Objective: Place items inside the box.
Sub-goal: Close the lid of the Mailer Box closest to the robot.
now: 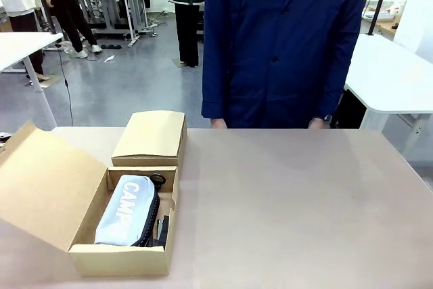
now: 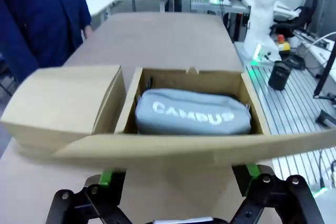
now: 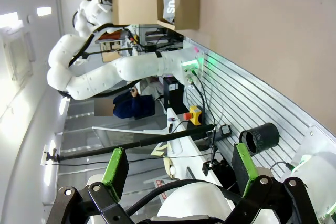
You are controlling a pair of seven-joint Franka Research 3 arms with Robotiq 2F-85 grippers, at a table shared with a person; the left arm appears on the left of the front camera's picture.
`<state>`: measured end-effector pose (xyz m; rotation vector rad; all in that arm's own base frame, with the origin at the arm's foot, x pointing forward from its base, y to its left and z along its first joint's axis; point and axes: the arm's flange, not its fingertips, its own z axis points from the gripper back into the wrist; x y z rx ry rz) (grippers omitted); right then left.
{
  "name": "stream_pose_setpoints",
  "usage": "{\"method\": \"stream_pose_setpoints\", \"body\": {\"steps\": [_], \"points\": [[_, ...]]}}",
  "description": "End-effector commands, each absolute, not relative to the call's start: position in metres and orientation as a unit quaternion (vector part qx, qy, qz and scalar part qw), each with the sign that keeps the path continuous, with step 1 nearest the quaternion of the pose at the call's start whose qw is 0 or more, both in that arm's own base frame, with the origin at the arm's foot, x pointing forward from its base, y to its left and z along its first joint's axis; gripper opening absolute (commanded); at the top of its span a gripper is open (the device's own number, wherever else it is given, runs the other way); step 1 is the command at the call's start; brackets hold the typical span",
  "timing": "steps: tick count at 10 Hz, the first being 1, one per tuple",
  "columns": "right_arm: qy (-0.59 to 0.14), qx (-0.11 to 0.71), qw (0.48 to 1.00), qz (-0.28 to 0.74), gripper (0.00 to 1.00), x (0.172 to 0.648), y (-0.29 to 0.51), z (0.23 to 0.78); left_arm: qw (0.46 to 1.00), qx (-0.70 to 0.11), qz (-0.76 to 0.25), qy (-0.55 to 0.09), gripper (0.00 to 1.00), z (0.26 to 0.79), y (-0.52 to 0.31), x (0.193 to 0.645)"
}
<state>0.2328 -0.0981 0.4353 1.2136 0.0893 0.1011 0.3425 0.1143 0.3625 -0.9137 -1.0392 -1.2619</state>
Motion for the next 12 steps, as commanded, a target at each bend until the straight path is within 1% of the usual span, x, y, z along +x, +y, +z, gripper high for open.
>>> {"method": "stream_pose_setpoints", "body": {"steps": [1,2,3,5,7,9,10,12], "points": [[0.044,0.575,0.816,0.039,1.00,0.234,-0.096,0.440,0.577,-0.392,-0.548,-0.462,1.00,0.367,0.071,0.332],[0.044,0.575,0.816,0.039,1.00,0.234,-0.096,0.440,0.579,-0.385,-0.543,-0.471,1.00,0.372,0.049,0.333],[0.044,0.575,0.816,0.039,1.00,0.234,-0.096,0.440,0.576,-0.390,-0.512,-0.503,1.00,0.378,0.028,0.332],[0.044,0.575,0.816,0.039,1.00,0.234,-0.096,0.440,0.557,-0.409,-0.503,-0.519,1.00,0.378,-0.005,0.326],[0.044,0.575,0.816,0.039,1.00,0.234,-0.096,0.440,0.563,-0.414,-0.522,-0.490,1.00,0.359,-0.039,0.321],[0.044,0.575,0.816,0.039,1.00,0.234,-0.096,0.440,0.570,-0.454,-0.531,-0.433,1.00,0.342,-0.061,0.307],[0.044,0.575,0.816,0.039,1.00,0.234,-0.096,0.440,0.574,-0.467,-0.522,-0.424,1.00,0.339,-0.069,0.299],[0.044,0.575,0.816,0.039,1.00,0.234,-0.096,0.440,0.566,-0.432,-0.516,-0.476,1.00,0.342,-0.073,0.288]]}}
